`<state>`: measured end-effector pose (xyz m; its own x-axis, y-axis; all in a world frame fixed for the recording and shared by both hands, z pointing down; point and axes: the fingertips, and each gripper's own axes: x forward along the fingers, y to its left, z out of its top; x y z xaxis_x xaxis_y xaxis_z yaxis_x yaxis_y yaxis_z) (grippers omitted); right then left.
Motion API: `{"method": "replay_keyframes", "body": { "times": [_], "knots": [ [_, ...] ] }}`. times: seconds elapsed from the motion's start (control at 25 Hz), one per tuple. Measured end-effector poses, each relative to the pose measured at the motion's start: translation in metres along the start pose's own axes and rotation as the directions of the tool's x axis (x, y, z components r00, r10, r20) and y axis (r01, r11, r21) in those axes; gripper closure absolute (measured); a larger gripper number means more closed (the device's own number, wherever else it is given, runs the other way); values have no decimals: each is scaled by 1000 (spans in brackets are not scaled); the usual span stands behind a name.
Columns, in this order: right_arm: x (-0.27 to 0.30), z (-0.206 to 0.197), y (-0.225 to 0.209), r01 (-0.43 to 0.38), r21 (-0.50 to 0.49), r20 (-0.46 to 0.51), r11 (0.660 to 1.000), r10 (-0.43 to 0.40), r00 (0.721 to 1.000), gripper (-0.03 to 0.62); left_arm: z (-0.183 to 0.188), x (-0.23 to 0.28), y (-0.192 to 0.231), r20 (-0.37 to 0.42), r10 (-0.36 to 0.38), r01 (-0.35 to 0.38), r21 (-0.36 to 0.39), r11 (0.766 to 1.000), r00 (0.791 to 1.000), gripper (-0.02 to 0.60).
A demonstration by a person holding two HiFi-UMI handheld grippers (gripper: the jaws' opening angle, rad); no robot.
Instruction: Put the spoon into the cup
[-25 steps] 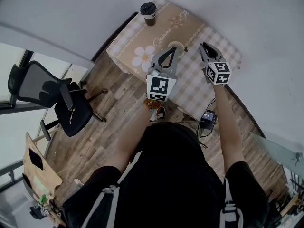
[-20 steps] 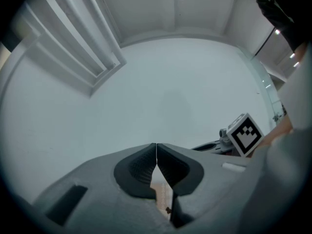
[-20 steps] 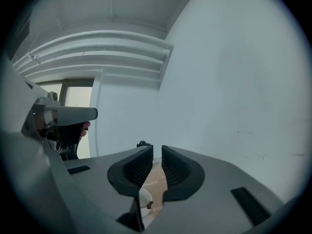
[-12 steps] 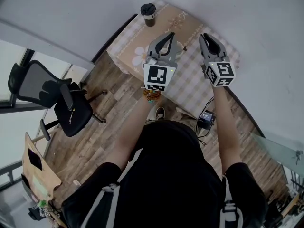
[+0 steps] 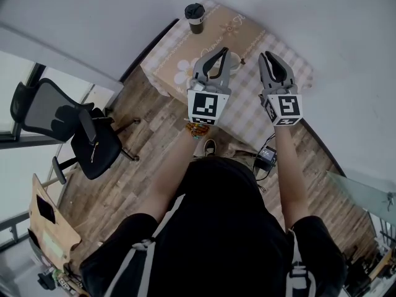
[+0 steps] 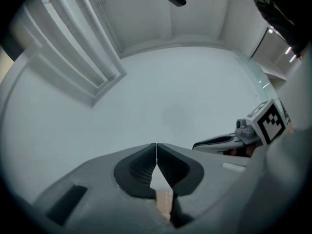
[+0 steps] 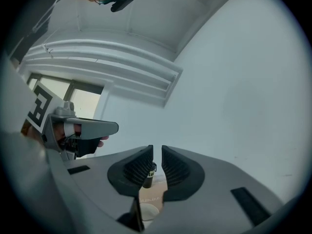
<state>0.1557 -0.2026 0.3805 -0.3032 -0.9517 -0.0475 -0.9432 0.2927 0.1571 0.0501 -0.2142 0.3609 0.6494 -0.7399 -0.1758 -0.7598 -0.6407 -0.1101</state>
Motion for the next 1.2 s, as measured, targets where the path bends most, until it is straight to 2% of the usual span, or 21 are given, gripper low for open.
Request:
{"method": "replay_keyframes", "body": {
  "times": [0.28, 0.48, 0.8, 1.2],
  "knots": [
    [-18, -6, 12, 71, 64, 19, 995, -72, 997, 548, -10, -13, -7, -15, -1, 1, 0, 1000, 1000, 565],
    [-28, -3, 22, 110, 61, 34, 992, -113, 993, 559, -17, -24, -9, -28, 12, -12, -4, 1000, 1000, 564],
    [-33, -20, 45, 85, 93, -4, 992, -85, 996, 559, -40, -42, -8, -71, 46, -47, -1, 999, 996, 565],
    [-47, -38, 67, 101, 101, -26, 990, -98, 995, 565, -76, -62, -20, -147, 41, -44, -16, 999, 988, 564]
  ]
}}
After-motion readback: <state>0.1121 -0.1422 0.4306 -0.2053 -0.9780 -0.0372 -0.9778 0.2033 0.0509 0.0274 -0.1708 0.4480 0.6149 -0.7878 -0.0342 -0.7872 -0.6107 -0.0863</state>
